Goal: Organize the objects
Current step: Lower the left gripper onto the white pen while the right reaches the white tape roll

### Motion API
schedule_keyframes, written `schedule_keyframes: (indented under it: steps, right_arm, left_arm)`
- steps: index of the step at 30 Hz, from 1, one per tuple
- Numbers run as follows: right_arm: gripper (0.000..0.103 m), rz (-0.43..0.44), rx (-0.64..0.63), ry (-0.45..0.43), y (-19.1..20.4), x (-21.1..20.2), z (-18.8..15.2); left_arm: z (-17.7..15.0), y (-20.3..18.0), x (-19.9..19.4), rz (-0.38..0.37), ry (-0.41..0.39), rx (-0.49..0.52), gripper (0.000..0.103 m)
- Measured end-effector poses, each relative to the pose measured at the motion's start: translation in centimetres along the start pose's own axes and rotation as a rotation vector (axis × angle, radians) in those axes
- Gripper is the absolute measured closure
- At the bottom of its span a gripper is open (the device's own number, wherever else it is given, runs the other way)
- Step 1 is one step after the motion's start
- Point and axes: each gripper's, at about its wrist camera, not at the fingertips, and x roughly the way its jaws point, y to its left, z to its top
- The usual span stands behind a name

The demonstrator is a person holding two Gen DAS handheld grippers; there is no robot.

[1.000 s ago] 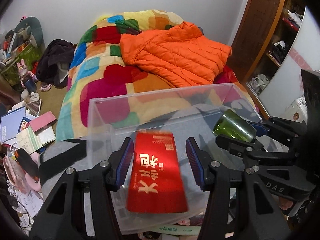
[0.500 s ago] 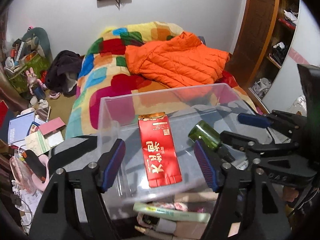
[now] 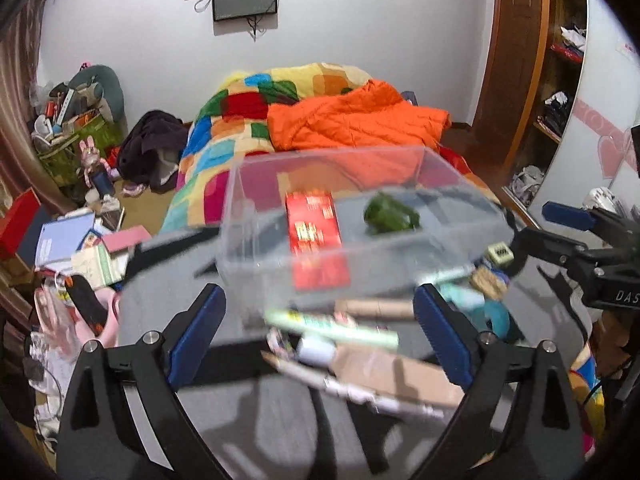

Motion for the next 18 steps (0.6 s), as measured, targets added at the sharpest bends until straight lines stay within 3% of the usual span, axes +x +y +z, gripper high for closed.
schedule_keyframes:
  steps: [6, 12, 18]
  right_arm:
    - [0.022, 0.012, 0.032, 0.056, -0.2, -0.2, -3.9]
    - [0.022, 0.037, -0.015, 0.091, 0.9, -0.3, -7.2]
    - [0.022, 0.071, 0.001, 0.077, 1.4, -1.0, -8.2]
  left_arm:
    - [-3.9, -2.0, 1.2, -0.032, 0.086, -0.023, 0.007]
    - [-6.7, -3.2, 2.3, -0.047, 0.134, -0.042, 0.007]
    - [-8.4, -2.3, 1.8, -0.028, 0.121, -0.046, 0.009]
